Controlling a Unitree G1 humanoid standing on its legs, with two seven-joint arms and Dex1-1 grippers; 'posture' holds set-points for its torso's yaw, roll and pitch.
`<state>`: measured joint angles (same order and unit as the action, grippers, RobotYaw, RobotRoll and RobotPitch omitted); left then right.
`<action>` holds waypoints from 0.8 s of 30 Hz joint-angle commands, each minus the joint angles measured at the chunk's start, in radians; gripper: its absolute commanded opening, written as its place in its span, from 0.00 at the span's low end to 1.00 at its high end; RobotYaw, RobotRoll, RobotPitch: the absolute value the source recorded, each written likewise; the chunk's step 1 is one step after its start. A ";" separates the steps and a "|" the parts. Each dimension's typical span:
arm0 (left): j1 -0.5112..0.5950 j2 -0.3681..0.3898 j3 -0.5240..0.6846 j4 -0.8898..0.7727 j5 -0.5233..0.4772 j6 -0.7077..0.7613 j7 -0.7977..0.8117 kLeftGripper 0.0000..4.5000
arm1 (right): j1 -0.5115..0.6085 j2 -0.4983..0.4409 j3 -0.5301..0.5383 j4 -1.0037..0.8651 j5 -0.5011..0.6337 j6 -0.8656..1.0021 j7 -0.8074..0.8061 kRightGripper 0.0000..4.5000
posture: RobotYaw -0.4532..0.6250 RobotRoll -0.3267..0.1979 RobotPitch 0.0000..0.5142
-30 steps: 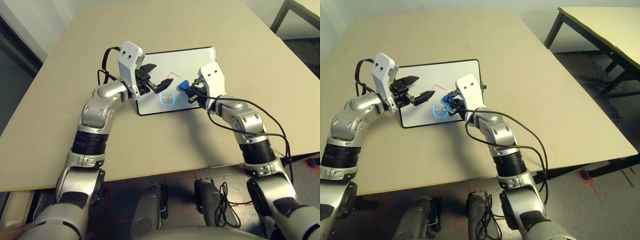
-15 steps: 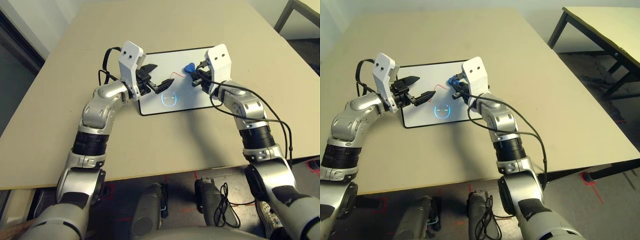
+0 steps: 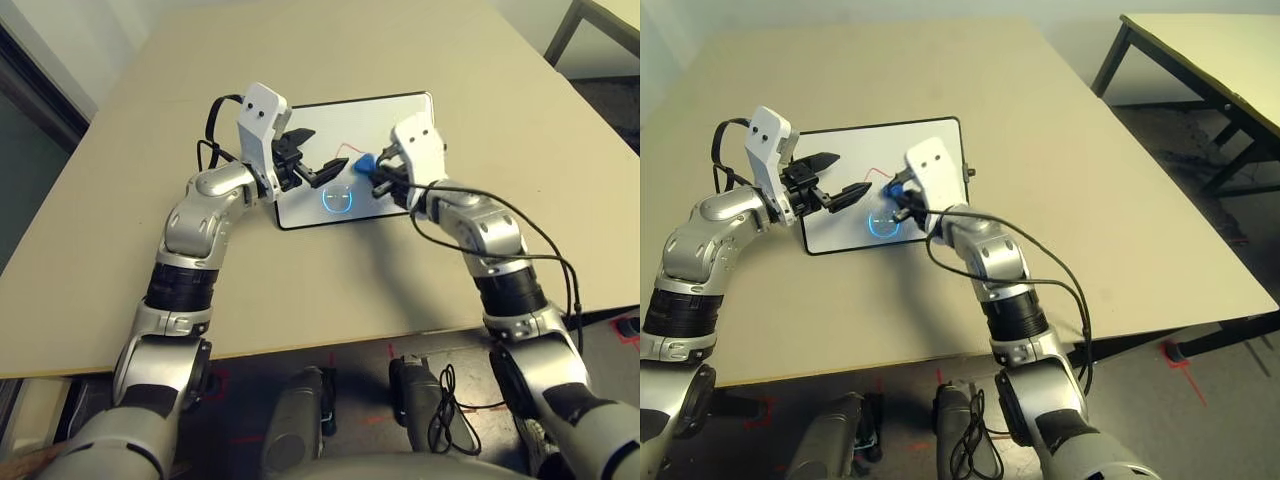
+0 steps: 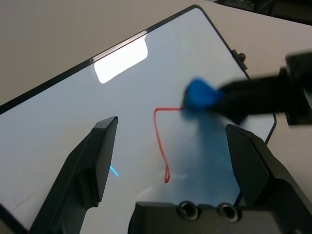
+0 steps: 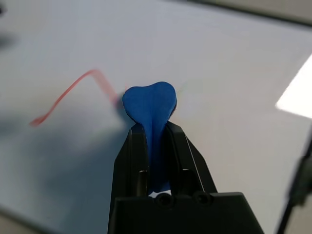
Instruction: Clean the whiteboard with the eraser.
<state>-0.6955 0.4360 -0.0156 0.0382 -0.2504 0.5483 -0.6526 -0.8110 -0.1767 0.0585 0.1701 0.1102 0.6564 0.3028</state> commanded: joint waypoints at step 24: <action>0.004 0.010 -0.009 -0.022 -0.005 0.020 -0.009 1.00 | 0.036 0.008 0.006 -0.026 -0.007 0.058 -0.006 0.09 | 0.40 0.62 0.35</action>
<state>-0.6954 0.4421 -0.0158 0.0360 -0.2502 0.5593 -0.6536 -0.7589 -0.1624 0.0872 0.0932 0.1134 0.7289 0.3162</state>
